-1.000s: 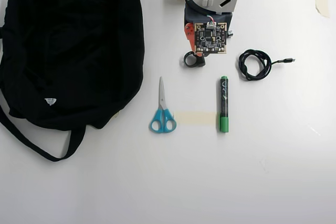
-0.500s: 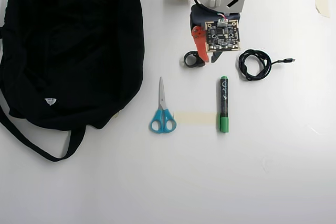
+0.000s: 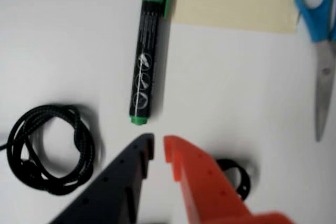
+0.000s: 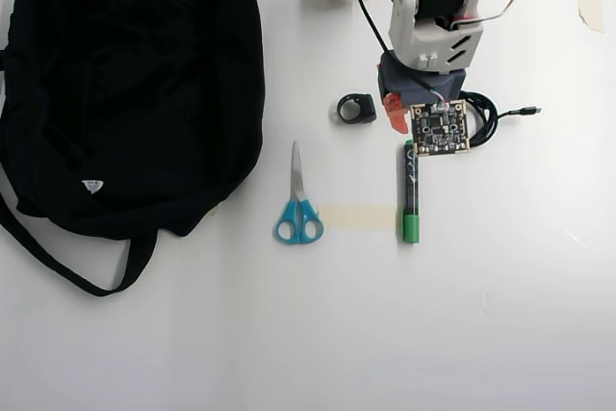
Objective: Put the green marker into the black bag
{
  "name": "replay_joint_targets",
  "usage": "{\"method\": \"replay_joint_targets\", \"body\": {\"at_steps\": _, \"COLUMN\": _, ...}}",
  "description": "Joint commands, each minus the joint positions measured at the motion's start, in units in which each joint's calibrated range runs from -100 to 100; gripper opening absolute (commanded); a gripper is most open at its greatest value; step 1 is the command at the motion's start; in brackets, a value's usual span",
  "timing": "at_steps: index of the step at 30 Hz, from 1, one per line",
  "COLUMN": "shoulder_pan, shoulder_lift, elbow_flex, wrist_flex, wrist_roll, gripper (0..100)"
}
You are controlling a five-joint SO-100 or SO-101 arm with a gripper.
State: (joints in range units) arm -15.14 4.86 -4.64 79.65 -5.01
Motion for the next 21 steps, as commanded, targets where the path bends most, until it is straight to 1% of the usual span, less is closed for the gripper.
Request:
{"method": "replay_joint_targets", "body": {"at_steps": 1, "shoulder_pan": -0.42, "shoulder_lift": 1.12, "elbow_flex": -4.89, "wrist_flex": -1.01, "wrist_roll": -0.50, "gripper": 2}}
{"method": "replay_joint_targets", "body": {"at_steps": 5, "shoulder_pan": -2.22, "shoulder_lift": 5.02, "elbow_flex": -8.21, "wrist_flex": -1.01, "wrist_roll": -0.97, "gripper": 2}}
{"method": "replay_joint_targets", "body": {"at_steps": 11, "shoulder_pan": -4.01, "shoulder_lift": 8.59, "elbow_flex": -8.39, "wrist_flex": -2.65, "wrist_roll": -1.60, "gripper": 2}}
{"method": "replay_joint_targets", "body": {"at_steps": 21, "shoulder_pan": -4.01, "shoulder_lift": 11.74, "elbow_flex": -2.55, "wrist_flex": -7.47, "wrist_roll": -1.08, "gripper": 2}}
